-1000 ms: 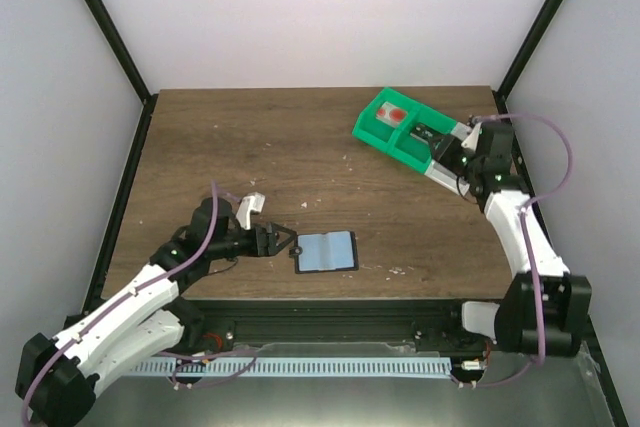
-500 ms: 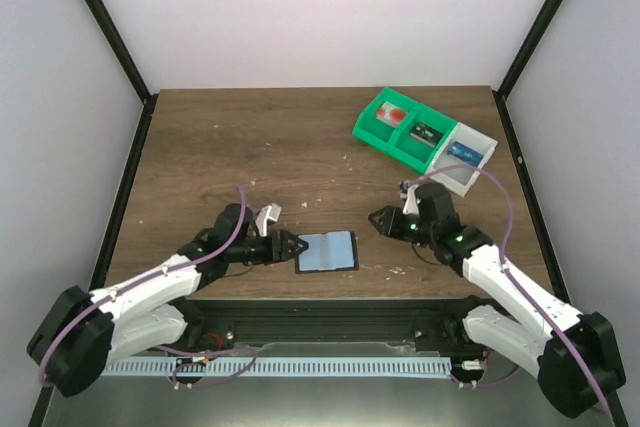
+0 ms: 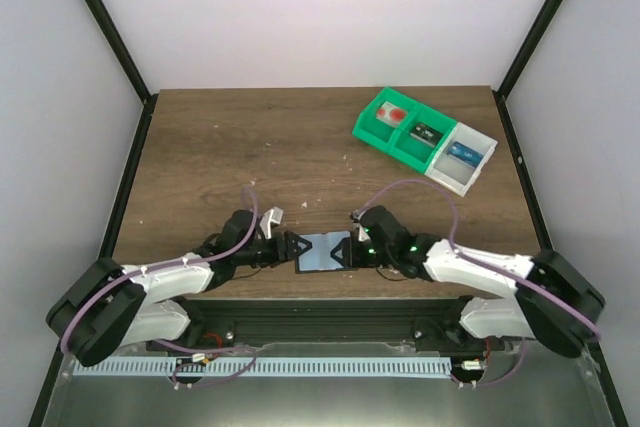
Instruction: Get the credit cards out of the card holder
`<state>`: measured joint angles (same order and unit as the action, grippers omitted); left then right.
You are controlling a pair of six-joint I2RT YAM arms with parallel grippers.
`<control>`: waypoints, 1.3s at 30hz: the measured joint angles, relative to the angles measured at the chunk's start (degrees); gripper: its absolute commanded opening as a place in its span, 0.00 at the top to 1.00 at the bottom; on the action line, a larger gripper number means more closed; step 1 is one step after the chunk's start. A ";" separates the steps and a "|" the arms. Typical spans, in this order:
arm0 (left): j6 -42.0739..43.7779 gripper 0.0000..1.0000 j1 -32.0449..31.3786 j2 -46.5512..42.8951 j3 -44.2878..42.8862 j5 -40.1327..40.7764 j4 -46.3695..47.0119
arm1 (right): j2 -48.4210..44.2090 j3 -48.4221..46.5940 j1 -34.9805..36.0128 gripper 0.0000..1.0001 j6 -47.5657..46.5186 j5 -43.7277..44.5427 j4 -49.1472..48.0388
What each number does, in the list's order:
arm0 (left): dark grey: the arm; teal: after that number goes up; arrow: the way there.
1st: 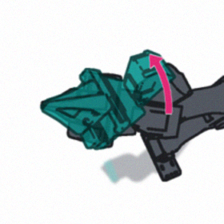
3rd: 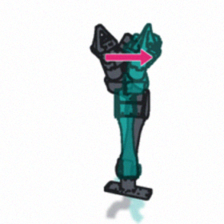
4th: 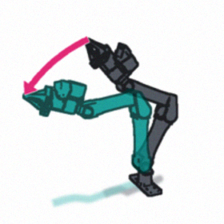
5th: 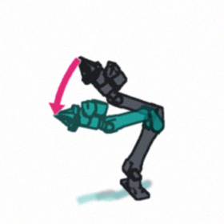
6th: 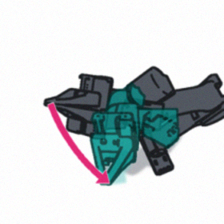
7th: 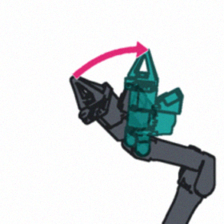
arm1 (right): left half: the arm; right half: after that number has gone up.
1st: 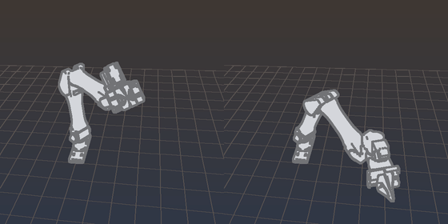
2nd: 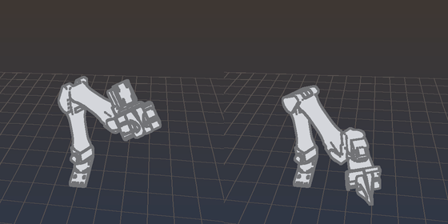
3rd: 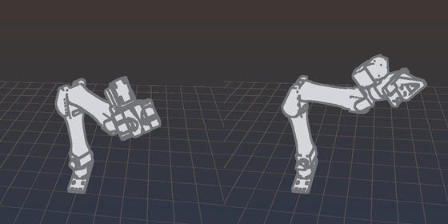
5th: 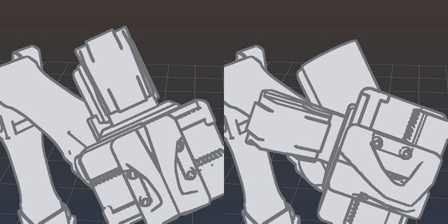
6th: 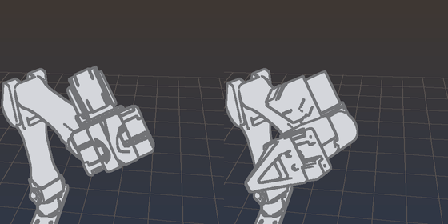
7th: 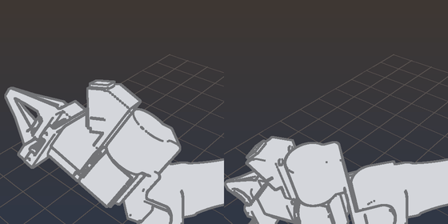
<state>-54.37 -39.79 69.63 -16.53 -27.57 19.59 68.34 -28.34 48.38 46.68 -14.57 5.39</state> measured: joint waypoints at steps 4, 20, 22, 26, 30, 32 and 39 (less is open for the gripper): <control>-1.22 0.34 3.21 0.94 2.23 0.09 2.47 | 7.76 -3.80 3.89 0.60 0.33 1.57 -1.84; -6.29 0.27 5.53 -3.45 8.94 -3.54 8.26 | 19.08 -10.19 6.80 0.70 0.39 5.60 -4.83; -7.48 0.24 4.48 -4.20 9.16 -3.58 8.61 | 19.65 -10.19 6.80 0.72 0.37 5.99 -4.85; -8.87 0.22 1.92 -4.39 9.14 -3.10 10.01 | 20.44 -9.92 6.84 0.78 0.48 6.36 -5.03; -10.03 0.21 -0.04 -1.31 8.41 -2.86 12.04 | 20.41 -9.01 6.84 0.80 0.61 6.73 -4.98; -10.19 0.20 -0.57 0.46 7.96 -2.56 13.09 | 20.37 -8.83 6.84 0.80 0.63 6.86 -5.03; -9.53 0.20 -1.09 5.05 6.60 -0.83 15.34 | 19.61 -6.80 6.84 0.80 0.70 7.39 -6.99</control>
<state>-63.90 -40.88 74.67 -9.93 -28.40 34.94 87.94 -35.14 55.22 47.37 -7.18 -1.61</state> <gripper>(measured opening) 0.804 0.201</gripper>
